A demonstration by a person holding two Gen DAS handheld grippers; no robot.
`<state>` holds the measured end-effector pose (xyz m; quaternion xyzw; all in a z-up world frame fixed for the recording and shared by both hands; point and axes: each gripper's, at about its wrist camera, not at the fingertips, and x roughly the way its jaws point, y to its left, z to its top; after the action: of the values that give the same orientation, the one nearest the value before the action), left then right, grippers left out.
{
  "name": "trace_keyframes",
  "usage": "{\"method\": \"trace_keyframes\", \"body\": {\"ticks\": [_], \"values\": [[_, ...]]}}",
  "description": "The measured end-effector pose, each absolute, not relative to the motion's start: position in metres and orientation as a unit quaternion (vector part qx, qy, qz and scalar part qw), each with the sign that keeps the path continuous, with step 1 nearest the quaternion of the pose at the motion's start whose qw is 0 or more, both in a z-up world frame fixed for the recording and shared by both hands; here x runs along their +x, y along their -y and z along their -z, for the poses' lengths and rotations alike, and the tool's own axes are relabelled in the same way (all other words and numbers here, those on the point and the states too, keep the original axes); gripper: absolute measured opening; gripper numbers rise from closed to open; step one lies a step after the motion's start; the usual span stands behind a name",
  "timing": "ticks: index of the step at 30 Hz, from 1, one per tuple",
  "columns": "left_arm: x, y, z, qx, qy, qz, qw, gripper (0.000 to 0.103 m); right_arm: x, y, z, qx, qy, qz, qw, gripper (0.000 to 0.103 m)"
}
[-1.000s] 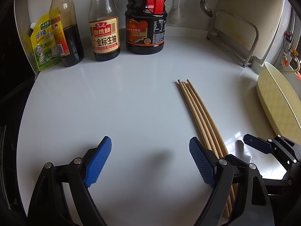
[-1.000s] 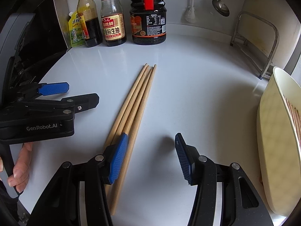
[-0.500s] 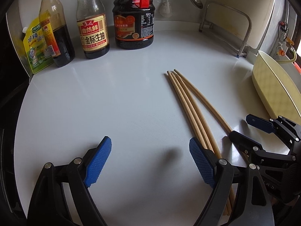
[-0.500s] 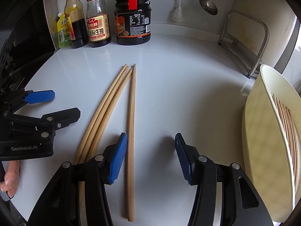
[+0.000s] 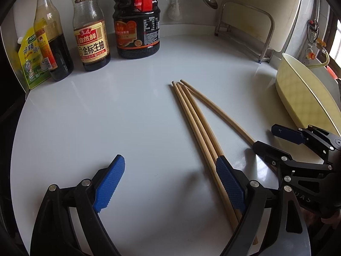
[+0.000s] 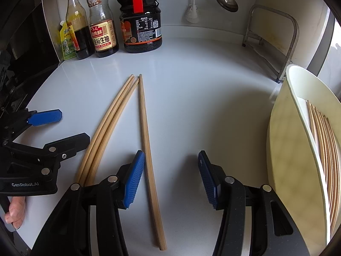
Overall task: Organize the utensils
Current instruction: 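Lower the right tool onto a separated chopstick while the left tool hovers beside the row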
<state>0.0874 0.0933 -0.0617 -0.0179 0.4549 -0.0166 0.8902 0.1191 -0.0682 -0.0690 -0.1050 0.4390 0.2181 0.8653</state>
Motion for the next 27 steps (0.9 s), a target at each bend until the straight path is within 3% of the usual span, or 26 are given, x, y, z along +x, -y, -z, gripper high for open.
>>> {"method": "trace_keyframes", "body": {"ticks": [15, 27], "values": [[0.089, -0.092, 0.067, 0.009, -0.464, -0.002, 0.886, 0.089, 0.12, 0.07, 0.068, -0.101, -0.441, -0.217, 0.865, 0.05], [0.081, -0.094, 0.053, 0.017, -0.425, -0.018, 0.905, 0.089, 0.119, 0.068, 0.067, -0.102, -0.44, -0.217, 0.865, 0.05]]}}
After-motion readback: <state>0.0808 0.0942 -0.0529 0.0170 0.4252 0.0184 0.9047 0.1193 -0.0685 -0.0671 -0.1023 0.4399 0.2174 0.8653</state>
